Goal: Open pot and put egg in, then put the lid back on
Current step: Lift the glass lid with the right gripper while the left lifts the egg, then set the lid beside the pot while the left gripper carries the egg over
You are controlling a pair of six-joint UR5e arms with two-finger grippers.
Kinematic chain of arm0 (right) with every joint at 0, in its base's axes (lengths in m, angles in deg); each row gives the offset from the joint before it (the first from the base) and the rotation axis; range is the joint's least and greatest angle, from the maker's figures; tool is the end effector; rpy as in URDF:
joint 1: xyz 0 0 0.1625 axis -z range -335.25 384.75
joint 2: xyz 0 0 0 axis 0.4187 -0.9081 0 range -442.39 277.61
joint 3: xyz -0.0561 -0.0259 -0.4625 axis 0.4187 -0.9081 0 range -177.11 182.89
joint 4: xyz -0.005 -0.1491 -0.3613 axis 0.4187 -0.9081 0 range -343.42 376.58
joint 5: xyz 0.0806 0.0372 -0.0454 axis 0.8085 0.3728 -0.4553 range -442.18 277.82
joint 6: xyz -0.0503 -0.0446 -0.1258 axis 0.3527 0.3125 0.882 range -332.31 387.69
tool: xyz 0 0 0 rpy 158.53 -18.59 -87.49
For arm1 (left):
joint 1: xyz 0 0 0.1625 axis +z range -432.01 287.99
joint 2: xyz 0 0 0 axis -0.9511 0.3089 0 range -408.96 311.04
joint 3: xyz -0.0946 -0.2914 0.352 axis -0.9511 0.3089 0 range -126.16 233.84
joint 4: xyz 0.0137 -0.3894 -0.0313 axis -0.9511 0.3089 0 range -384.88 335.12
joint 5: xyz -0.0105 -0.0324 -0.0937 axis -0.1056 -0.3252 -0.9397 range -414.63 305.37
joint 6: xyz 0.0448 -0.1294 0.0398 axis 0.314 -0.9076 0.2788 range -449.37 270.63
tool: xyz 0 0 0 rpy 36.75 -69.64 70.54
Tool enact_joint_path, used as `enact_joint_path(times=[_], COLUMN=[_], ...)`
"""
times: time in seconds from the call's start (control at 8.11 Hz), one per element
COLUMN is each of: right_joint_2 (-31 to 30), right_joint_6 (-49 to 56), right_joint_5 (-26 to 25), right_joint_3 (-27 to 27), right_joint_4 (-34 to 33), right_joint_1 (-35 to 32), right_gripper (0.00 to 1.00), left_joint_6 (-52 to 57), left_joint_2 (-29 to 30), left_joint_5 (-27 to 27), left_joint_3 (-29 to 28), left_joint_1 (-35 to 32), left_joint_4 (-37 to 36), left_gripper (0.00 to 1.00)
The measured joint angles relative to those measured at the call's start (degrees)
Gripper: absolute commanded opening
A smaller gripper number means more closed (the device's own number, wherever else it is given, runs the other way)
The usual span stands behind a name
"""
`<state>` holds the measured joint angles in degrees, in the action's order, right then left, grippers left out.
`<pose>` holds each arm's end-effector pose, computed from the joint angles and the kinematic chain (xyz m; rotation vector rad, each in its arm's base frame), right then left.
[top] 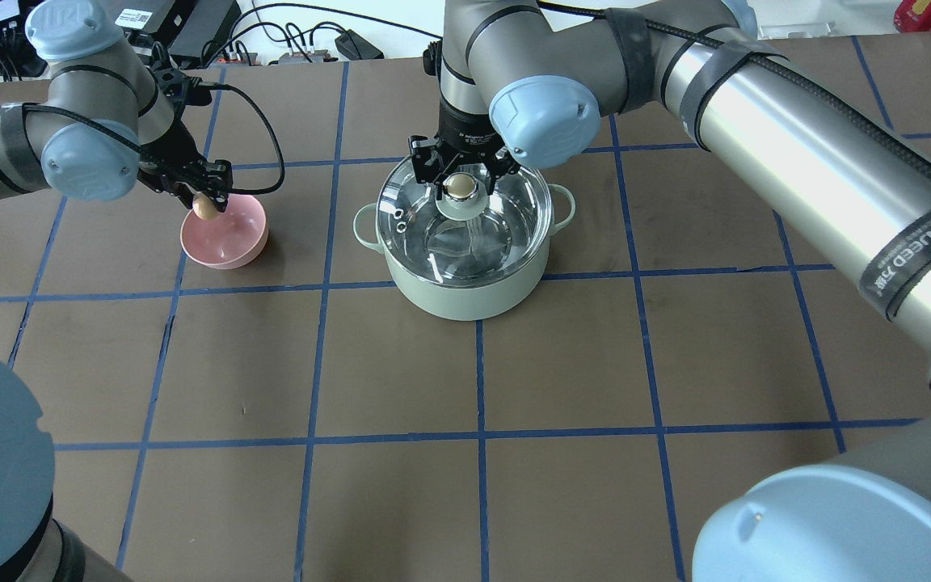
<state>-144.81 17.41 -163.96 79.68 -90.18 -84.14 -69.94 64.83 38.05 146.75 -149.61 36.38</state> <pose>0.3648 -0.5912 0.3480 -0.2293 2.9834 -0.0063 0.0096 -0.6340 0.2856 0.1882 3.0810 -0.0331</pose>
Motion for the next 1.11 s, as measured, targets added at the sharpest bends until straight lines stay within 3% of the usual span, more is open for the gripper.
enact_joint_path(times=[0.37,0.62,1.11], right_joint_2=[-1.06,-5.14,-15.52], right_joint_6=[0.08,1.67,13.78], right_joint_5=[0.69,0.05,-3.75], right_joint_3=[-0.66,-1.03,-0.36], right_joint_4=[2.11,8.49,20.28], right_joint_1=[0.07,1.32,14.03], right_gripper=[0.0,0.0,0.0], left_joint_6=[0.02,-0.54,-13.82], left_joint_2=[0.01,-0.34,-2.24], left_joint_5=[0.04,-0.02,-0.75], left_joint_3=[-0.01,-0.19,-8.3], left_joint_1=[0.0,-0.28,-10.59], left_joint_4=[0.0,0.49,12.7], left_gripper=[0.0,0.0,0.0])
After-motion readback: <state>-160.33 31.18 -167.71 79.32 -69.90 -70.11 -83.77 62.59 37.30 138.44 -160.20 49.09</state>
